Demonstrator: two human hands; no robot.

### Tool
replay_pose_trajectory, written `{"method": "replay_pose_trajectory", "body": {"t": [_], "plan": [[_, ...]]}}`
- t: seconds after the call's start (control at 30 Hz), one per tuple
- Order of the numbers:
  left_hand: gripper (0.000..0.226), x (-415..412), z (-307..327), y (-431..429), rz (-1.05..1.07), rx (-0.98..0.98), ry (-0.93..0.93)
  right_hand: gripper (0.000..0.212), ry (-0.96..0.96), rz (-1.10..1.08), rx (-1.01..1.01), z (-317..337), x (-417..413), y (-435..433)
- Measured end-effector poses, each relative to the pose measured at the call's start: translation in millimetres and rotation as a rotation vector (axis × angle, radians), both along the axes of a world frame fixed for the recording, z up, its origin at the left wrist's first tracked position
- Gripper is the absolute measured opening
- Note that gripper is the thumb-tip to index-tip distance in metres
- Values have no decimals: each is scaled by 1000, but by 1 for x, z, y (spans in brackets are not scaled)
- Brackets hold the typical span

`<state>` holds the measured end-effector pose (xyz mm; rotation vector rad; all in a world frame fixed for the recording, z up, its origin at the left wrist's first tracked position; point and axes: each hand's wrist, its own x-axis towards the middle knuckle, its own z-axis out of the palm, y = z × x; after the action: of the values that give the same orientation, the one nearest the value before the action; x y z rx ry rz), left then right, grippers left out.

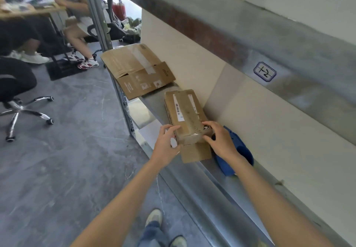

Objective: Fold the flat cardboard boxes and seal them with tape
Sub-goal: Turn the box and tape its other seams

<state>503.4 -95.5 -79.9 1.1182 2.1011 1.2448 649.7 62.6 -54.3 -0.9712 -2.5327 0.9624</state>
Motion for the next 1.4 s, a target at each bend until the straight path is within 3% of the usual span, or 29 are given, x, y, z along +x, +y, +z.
{"method": "replay_pose_trajectory", "body": {"t": [0.2, 0.3, 0.47, 0.83, 1.2, 1.3, 1.4], "plan": [[63, -7, 3, -6, -38, -3, 67, 43, 11, -10, 159, 6, 29, -2], [61, -9, 4, -11, -23, -12, 71, 44, -21, -124, 227, 6, 46, -2], [51, -7, 3, -17, -23, -27, 37, 59, -140, -301, 105, -3, 72, -5], [42, 7, 3, -24, 48, 33, 64, 89, -308, -241, -134, -16, 76, -5], [38, -1, 8, -25, 78, 20, 64, 94, -214, -228, -520, 1, 63, 38], [39, -3, 13, -23, 65, 29, 64, 90, -203, -284, -495, 0, 59, 35], [40, -6, 18, -21, 48, 49, 88, 81, -111, -348, -330, 3, 62, 27]]}}
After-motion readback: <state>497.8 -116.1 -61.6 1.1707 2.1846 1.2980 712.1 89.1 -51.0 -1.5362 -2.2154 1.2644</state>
